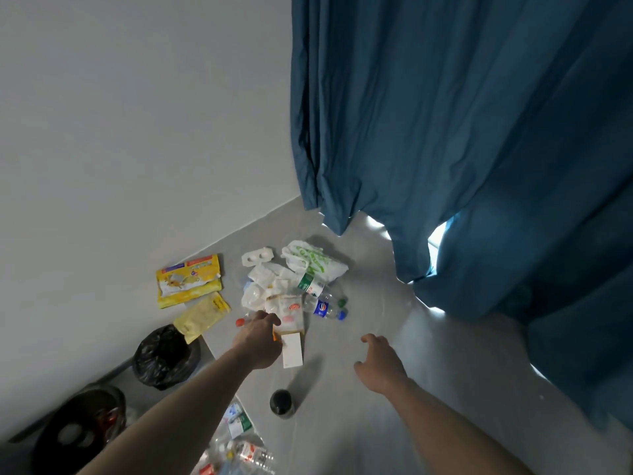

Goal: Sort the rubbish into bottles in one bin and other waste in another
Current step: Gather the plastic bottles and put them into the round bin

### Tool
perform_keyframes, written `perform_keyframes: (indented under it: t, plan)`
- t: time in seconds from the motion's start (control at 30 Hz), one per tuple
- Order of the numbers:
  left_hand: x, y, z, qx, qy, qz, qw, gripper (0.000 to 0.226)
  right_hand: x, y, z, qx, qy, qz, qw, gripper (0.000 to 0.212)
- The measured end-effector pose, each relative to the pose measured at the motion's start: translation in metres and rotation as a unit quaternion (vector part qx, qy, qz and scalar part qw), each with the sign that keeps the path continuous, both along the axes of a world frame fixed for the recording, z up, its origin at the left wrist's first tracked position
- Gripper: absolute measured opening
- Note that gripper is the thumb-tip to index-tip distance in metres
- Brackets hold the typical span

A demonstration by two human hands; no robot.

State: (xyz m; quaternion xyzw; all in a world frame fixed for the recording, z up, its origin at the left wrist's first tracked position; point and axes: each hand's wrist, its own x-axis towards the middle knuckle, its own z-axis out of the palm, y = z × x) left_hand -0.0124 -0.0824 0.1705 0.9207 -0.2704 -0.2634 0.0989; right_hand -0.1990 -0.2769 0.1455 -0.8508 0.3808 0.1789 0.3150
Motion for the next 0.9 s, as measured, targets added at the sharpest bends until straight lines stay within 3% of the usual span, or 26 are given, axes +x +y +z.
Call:
perform_keyframes:
  t: [0.17, 0.37, 0.63, 0.9]
  plan:
    - [0.066, -0.068, -0.054, 0.003, -0.017, -0.036, 0.999, 0.055, 0.057, -0.044, -0.053, 0.002, -0.007, -0.017, 1.0, 0.06]
    - [0.136, -0.154, -0.15, 0.006, -0.089, -0.107, 0.99, 0.069, 0.133, -0.077, -0.156, -0.008, -0.021, 0.011, 1.0, 0.069]
    - [0.187, -0.214, -0.261, 0.075, -0.185, -0.238, 0.95, 0.077, 0.196, -0.081, -0.281, -0.048, -0.061, 0.066, 0.995, 0.082]
    - [0.191, -0.221, -0.313, 0.116, -0.228, -0.29, 0.922, 0.075, 0.186, -0.075, -0.329, -0.102, -0.051, 0.056, 0.992, 0.056]
